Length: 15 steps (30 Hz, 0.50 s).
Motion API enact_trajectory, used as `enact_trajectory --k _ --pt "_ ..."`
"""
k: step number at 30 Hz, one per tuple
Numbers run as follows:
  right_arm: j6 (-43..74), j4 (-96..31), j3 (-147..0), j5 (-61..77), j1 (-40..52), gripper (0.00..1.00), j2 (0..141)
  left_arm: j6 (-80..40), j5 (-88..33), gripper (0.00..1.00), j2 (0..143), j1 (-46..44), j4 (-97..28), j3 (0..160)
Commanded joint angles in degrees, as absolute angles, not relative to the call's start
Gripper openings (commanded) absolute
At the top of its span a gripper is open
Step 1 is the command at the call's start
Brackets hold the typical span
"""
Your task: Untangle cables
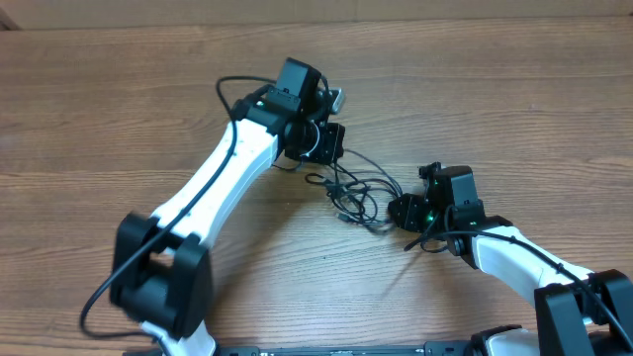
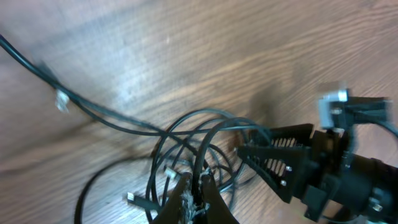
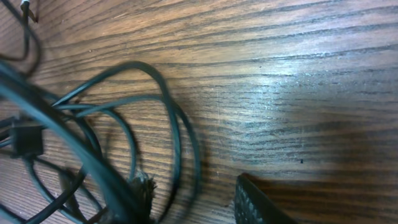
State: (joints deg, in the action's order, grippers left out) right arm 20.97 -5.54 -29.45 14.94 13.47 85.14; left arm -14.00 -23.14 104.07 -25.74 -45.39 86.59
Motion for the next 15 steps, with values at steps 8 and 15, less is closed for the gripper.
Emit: enact_trajectory --k 8,15 --pt "20.5 -6.3 -29.2 12.9 13.1 0.45 85.6 -11.6 17.1 0.04 100.2 -31.0 -40.3 88.2" --pt "20.5 -6.6 -29.2 12.9 13.1 0.47 85.6 -13.4 21.3 0.04 101.9 -30.7 -41.3 88.2"
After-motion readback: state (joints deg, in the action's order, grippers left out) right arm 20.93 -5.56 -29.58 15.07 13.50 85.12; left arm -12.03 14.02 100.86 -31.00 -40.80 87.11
